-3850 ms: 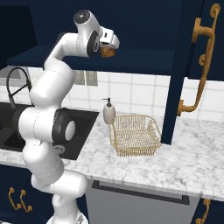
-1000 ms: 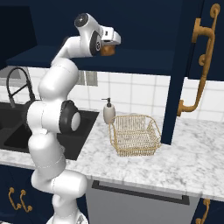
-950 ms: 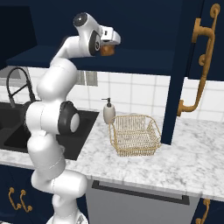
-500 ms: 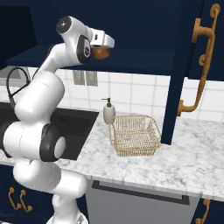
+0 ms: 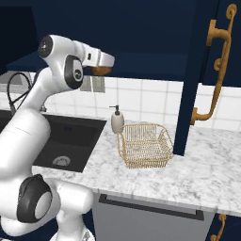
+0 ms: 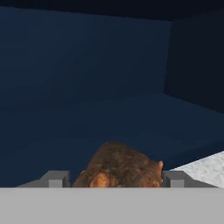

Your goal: Open the cabinet, pick up the bread from the cabinet and place it in the basket. Then move the basket to the dining counter.

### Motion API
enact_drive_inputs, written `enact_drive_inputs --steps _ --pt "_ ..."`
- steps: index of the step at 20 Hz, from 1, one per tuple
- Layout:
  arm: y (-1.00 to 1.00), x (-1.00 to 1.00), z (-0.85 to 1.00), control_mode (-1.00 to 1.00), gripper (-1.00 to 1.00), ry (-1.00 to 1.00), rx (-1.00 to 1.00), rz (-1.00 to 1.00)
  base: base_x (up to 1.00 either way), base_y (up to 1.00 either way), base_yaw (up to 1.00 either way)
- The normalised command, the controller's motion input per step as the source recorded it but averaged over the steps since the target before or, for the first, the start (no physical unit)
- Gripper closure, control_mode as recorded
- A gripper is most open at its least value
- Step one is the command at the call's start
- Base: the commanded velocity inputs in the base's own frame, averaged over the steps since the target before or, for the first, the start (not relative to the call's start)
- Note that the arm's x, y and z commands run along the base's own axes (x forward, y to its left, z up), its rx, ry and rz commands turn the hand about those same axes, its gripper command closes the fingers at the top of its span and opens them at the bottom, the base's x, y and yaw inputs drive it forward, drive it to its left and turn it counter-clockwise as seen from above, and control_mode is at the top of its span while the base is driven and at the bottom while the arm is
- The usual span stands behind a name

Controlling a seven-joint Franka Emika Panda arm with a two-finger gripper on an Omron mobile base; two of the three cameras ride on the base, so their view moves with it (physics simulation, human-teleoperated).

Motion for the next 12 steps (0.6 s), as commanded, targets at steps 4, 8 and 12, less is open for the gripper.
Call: enact_drive_inputs --steps 4,8,12 --pt "0.00 -1.00 0.09 -1.00 1.00 0.00 0.16 -0.11 0.00 0.00 0.00" --pt "-0.17 -1.00 -0.01 -1.00 1.00 0.16 0.08 -0.15 0.00 0.00 0.00" --pt "-0.34 -0.89 -0.43 -1.00 1.00 0.19 0.08 -0.12 0.00 0.00 0.00"
